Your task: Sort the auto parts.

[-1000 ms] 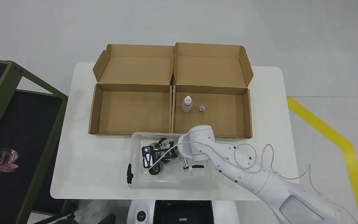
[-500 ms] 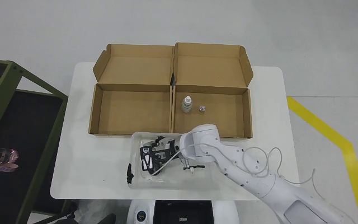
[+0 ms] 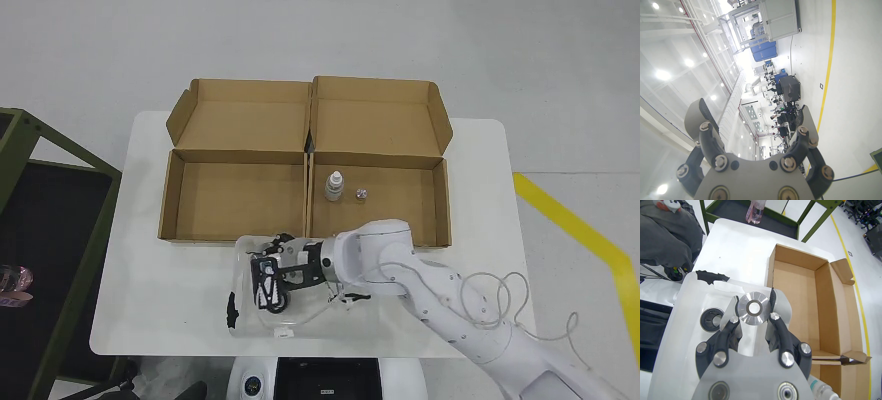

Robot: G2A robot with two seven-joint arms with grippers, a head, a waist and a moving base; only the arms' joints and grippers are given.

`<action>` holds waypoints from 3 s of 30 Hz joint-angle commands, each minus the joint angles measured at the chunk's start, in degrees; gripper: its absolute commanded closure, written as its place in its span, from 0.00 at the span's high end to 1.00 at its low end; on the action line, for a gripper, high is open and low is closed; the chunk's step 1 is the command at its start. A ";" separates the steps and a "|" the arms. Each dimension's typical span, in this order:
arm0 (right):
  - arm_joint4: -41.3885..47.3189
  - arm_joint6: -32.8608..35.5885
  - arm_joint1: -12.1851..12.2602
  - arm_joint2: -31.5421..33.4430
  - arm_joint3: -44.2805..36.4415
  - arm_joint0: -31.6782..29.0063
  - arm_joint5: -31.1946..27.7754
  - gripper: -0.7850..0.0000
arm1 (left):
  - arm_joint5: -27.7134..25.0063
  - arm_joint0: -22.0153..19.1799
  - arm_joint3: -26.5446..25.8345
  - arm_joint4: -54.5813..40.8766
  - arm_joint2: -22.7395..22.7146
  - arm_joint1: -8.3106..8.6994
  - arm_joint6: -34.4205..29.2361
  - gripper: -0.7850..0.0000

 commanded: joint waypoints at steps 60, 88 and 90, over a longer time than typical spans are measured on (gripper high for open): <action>2.27 -6.06 -6.59 -1.04 28.37 15.30 12.73 0.00 | 0.00 0.00 0.00 0.00 0.00 0.00 0.00 1.00; 0.43 -3.23 -14.09 -9.07 44.87 22.11 15.44 0.08 | 0.00 0.00 0.00 0.00 0.00 0.00 0.00 1.00; 0.33 -3.35 -14.55 -9.32 45.93 22.33 15.53 0.10 | 0.00 0.00 0.00 0.00 0.00 0.00 0.00 1.00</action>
